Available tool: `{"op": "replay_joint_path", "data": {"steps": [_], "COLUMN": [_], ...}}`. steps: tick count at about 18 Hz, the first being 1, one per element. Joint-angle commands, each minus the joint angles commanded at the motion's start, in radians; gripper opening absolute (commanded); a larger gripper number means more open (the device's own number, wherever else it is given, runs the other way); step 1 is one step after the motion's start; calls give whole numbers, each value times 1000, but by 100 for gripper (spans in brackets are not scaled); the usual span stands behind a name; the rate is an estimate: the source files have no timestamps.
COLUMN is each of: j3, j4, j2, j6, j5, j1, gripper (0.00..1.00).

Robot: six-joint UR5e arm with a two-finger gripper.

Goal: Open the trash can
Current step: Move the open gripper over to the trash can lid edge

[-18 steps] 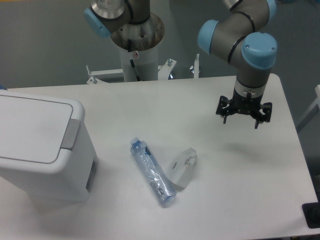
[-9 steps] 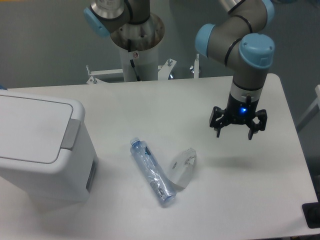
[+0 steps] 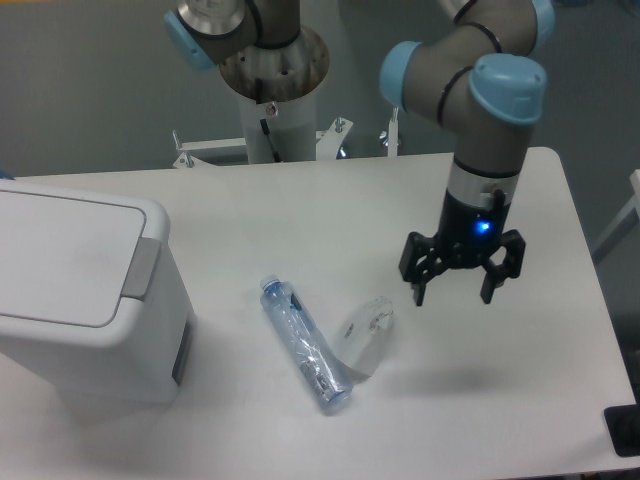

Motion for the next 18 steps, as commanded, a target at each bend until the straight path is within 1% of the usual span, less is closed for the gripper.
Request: {"op": "replay_joint_path", "data": {"steps": [2,4,7,9,11,13,16,18], "j3": [26,45,49,37,28,8,-3,-1], "j4": [0,0,0,-2,-2,-2,-2,-2], "j2": [9,32,63,87,98,118,141,144], "j6": [-84,-147,-157,-160,-169,-222,-299,-330], "j5": [0,-5,-55,-77,-83,-80,-80,-81], "j1": [-35,-60,-98,-126,-172,-218,-224,-238], "gripper": [100,100,100,100,100,100,100,100]}}
